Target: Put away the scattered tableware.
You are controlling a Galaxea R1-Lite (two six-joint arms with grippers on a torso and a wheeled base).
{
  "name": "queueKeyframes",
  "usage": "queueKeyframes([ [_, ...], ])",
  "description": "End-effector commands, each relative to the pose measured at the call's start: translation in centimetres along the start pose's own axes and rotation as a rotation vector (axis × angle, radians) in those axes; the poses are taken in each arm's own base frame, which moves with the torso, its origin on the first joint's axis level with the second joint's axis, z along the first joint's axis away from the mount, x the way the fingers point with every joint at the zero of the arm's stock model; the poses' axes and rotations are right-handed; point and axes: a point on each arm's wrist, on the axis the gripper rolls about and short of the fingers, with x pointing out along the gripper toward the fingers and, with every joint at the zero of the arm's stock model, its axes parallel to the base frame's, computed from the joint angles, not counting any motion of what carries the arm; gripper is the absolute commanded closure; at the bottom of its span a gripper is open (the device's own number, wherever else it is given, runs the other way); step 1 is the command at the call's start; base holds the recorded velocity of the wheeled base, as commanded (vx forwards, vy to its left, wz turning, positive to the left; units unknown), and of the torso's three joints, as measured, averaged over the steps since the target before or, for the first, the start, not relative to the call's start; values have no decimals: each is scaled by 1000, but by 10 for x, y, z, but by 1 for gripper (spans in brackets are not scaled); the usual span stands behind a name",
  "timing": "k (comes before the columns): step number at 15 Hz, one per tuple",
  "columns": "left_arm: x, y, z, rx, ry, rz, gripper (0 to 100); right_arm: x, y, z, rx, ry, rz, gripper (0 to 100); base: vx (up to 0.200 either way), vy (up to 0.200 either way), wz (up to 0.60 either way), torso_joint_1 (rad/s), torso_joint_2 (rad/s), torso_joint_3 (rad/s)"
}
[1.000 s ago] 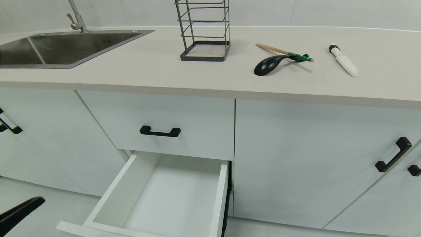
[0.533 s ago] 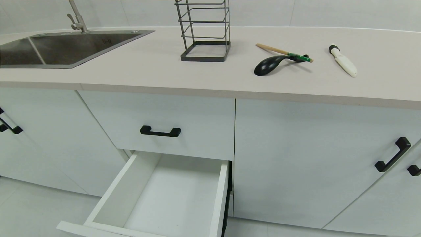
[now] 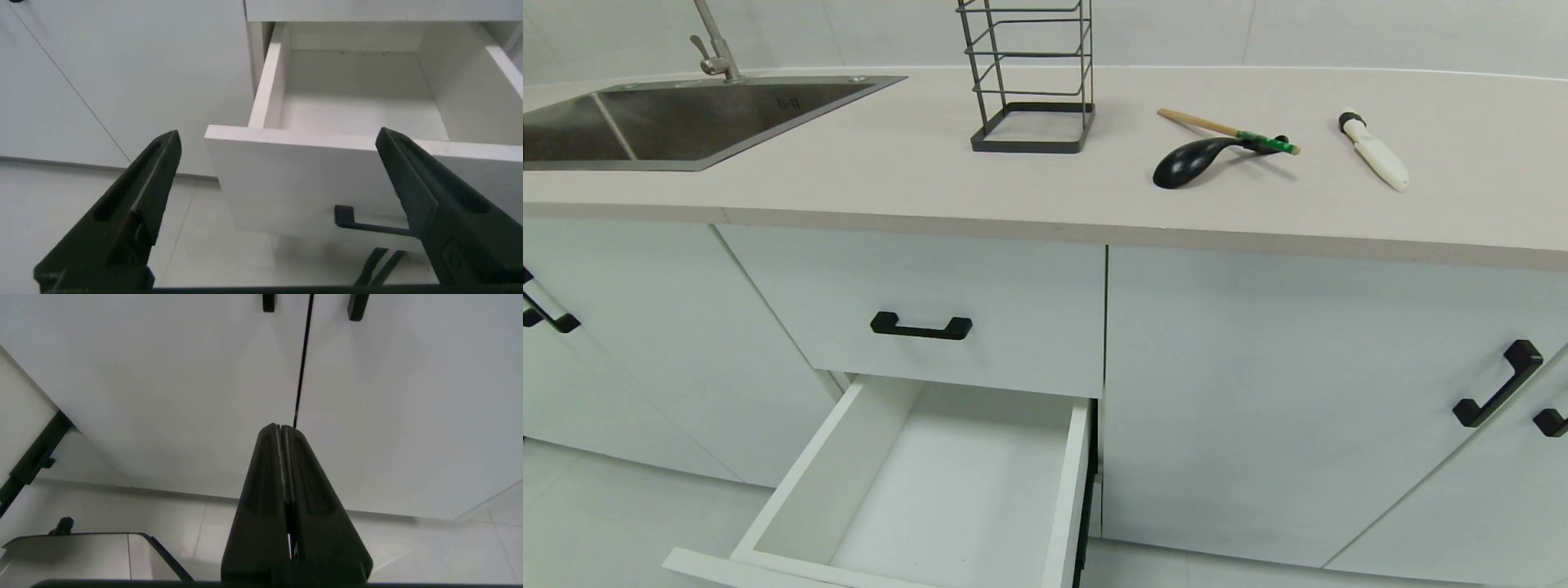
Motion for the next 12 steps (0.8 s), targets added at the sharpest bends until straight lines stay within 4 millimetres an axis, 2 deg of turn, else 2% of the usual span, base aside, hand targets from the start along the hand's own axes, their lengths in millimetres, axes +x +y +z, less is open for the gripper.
queueKeyframes([
  [1, 0, 0, 0, -27, -5, 3, 0, 0, 0, 0, -1, 1, 2, 100, 0, 0, 0, 0, 0, 0],
  [4, 0, 0, 0, -53, -5, 3, 0, 0, 0, 0, 0, 1, 1, 100, 0, 0, 600, 2, 4, 4],
  [11, 0, 0, 0, -67, -5, 3, 0, 0, 0, 0, 0, 1, 2, 100, 0, 0, 0, 0, 0, 0],
  [12, 0, 0, 0, -71, -6, 7, 0, 0, 0, 0, 3, 1, 1, 100, 200, 0, 0, 7, -2, -2],
])
